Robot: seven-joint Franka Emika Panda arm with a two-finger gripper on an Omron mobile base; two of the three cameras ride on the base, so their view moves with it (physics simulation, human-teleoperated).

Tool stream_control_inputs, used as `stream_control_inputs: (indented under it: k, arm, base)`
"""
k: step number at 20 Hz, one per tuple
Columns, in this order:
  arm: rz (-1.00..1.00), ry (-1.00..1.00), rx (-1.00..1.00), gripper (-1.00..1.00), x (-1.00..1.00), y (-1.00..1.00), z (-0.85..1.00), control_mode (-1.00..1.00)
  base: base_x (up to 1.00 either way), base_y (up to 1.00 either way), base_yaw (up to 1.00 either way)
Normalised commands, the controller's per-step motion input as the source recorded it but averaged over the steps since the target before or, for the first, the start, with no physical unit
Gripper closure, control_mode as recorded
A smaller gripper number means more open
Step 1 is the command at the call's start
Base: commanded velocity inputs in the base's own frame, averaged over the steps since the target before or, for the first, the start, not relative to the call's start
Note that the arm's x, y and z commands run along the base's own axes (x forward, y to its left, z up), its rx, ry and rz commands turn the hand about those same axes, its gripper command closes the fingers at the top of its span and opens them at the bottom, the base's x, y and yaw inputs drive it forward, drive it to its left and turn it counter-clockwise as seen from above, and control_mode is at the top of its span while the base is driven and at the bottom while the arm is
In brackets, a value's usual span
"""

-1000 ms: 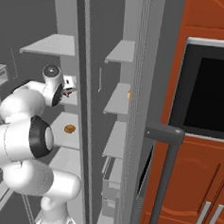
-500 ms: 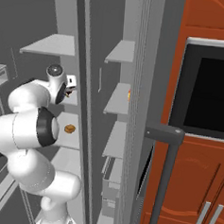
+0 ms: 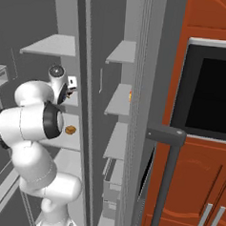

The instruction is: There's a steak in the fridge that needs to be moved to the freezer for freezing. Pick up the steak from the fridge, place it on any shelf in the freezer, and close the fridge and freezer doors when done.

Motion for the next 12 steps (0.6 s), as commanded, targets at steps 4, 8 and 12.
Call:
stream_control_inputs:
  k: [4,8,12]
  arm:
    - [0.0,0.0,0.0,-1.0,0.15,0.1,-0.3,-1.0]
    - [0.0,0.01,0.0,-1.0,0.23,0.0,-0.22,-1.0]
    - [0.0,0.0,0.0,-1.0,0.26,0.0,-0.13,-1.0]
  base:
    - [0.0,0.0,0.0]
    - [0.0,0.0,0.0]
    - [0.0,0.0,0.0]
